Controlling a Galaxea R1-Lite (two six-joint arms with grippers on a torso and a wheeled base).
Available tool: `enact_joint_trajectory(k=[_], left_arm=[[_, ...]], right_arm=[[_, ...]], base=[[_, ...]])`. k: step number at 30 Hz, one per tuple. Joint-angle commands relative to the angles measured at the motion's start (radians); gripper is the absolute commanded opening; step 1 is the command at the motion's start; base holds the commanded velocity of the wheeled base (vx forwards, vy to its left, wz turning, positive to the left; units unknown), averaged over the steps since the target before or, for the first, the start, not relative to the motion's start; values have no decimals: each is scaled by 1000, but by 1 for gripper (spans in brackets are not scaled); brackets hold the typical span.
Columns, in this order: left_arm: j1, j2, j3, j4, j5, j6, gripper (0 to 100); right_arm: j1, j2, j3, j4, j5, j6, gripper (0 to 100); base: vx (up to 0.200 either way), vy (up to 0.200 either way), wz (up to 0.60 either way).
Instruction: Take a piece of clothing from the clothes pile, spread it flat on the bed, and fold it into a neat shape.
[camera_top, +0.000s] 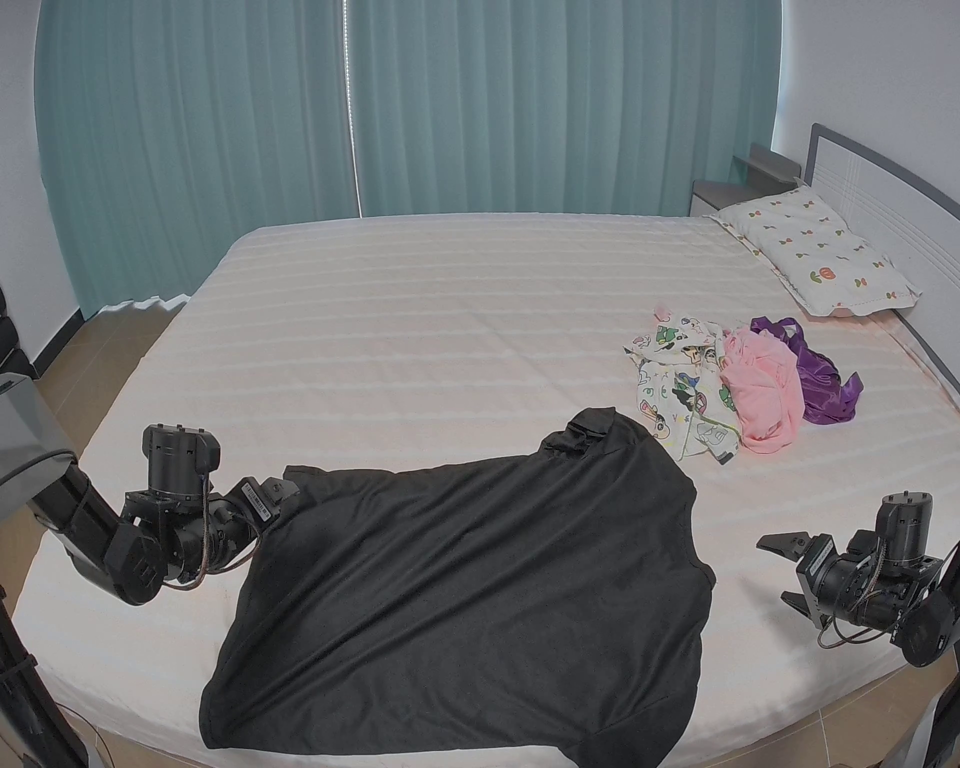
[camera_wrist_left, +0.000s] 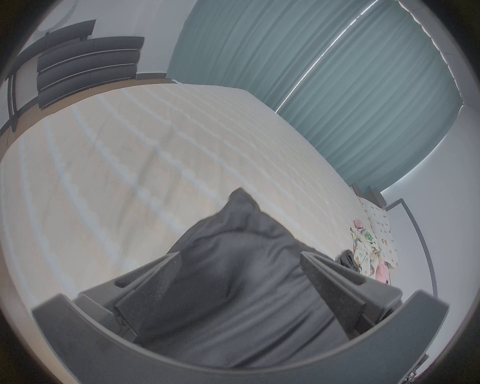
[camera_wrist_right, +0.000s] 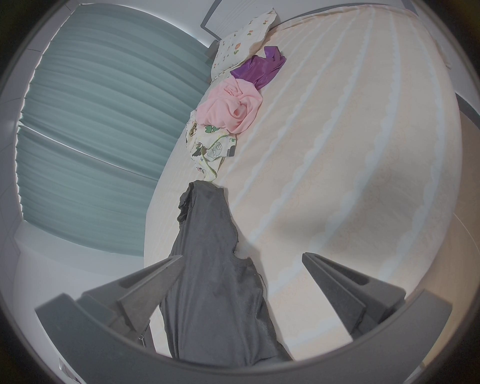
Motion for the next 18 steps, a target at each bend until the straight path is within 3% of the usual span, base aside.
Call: enact_joint_trajectory(k=[1,18], left_arm=[[23,110,-112,4,5,17,100],[35,346,-467,119,34,23,100]], right_arm=[[1,2,7,-2,2,-1,100],[1,4,9,-2,2,-1,100]], base=[[0,0,0],[0,0,0]])
